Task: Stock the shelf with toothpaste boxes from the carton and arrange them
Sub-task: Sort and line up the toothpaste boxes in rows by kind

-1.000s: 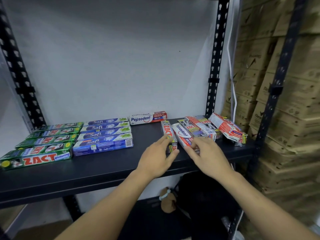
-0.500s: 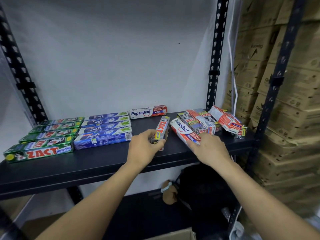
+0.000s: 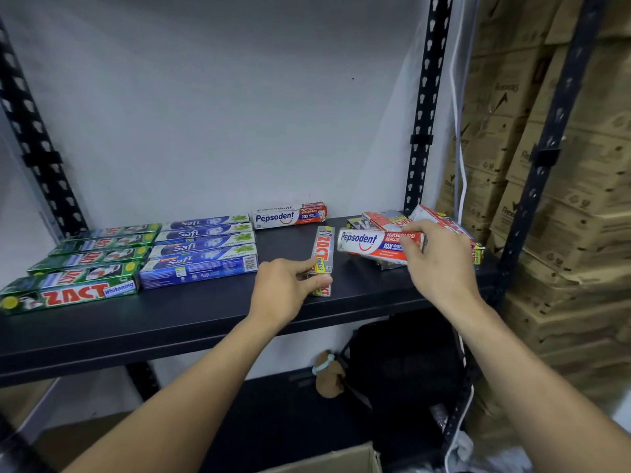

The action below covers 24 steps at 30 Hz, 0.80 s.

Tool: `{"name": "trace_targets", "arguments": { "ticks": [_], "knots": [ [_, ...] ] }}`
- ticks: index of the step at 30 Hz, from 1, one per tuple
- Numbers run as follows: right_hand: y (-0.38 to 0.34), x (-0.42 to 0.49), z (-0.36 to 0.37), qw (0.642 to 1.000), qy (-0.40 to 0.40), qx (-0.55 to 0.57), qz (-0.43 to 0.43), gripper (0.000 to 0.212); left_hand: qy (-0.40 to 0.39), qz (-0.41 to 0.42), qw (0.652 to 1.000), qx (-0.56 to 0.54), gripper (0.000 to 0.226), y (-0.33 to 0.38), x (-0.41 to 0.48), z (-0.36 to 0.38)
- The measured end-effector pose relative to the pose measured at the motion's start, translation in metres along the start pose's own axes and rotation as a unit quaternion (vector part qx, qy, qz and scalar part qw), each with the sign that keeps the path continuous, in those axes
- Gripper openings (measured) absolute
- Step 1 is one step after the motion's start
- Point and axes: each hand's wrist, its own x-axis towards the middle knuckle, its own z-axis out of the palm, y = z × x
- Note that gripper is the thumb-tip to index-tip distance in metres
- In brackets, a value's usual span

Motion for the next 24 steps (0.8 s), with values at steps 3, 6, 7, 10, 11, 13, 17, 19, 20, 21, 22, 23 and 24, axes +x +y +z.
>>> {"name": "trace_targets", "arguments": {
  "ticks": [3,6,7,10,11,13,17,19,20,21,22,23,24],
  "knots": [
    [-0.001,0.001,-0.010,0.999,0.032,0.002,-0.017,0.020,0.004,0.001,1.000,-0.028,0.060,0.008,-0.001,0.009],
    [-0.001,0.004,-0.018,0.997,0.068,0.002,-0.035,0.020,0.009,0.013,0.999,-0.030,0.060,0.016,-0.001,0.021],
    [-0.001,0.005,-0.020,0.996,0.077,0.009,-0.039,0.021,0.011,0.018,0.999,-0.026,0.060,0.019,-0.001,0.025],
    [0.003,0.009,-0.021,0.993,0.103,0.017,-0.047,0.020,0.013,0.032,0.999,-0.029,0.060,0.029,0.001,0.042],
    [0.003,0.009,-0.021,0.993,0.107,0.021,-0.046,0.019,0.013,0.036,0.999,-0.029,0.059,0.032,0.002,0.048],
    [0.004,0.009,-0.021,0.994,0.101,0.036,-0.026,0.019,0.014,0.044,0.999,-0.024,0.057,0.039,0.003,0.059],
    [0.011,0.007,-0.019,0.997,0.041,0.060,0.001,0.016,0.015,0.066,0.998,0.006,0.048,0.043,0.002,0.071],
    [0.018,0.008,-0.016,0.999,-0.001,0.044,-0.002,0.016,-0.019,0.079,0.997,0.003,0.050,0.042,-0.002,0.069],
    [0.022,0.010,-0.015,0.999,-0.030,0.030,0.001,0.018,-0.039,0.090,0.995,0.007,0.053,0.040,-0.004,0.065],
    [0.024,0.012,-0.014,0.998,-0.061,0.016,0.001,0.022,-0.050,0.105,0.993,0.023,0.054,0.038,-0.007,0.059],
    [0.025,0.014,-0.013,0.996,-0.086,0.002,-0.001,0.027,-0.048,0.123,0.990,0.048,0.054,0.034,-0.007,0.052],
    [0.025,0.016,-0.012,0.995,-0.103,-0.011,-0.005,0.030,-0.040,0.138,0.986,0.079,0.054,0.028,-0.007,0.044],
    [0.025,0.019,-0.012,0.993,-0.115,-0.022,-0.009,0.033,-0.031,0.146,0.983,0.112,0.055,0.020,-0.005,0.034]
  ]
}}
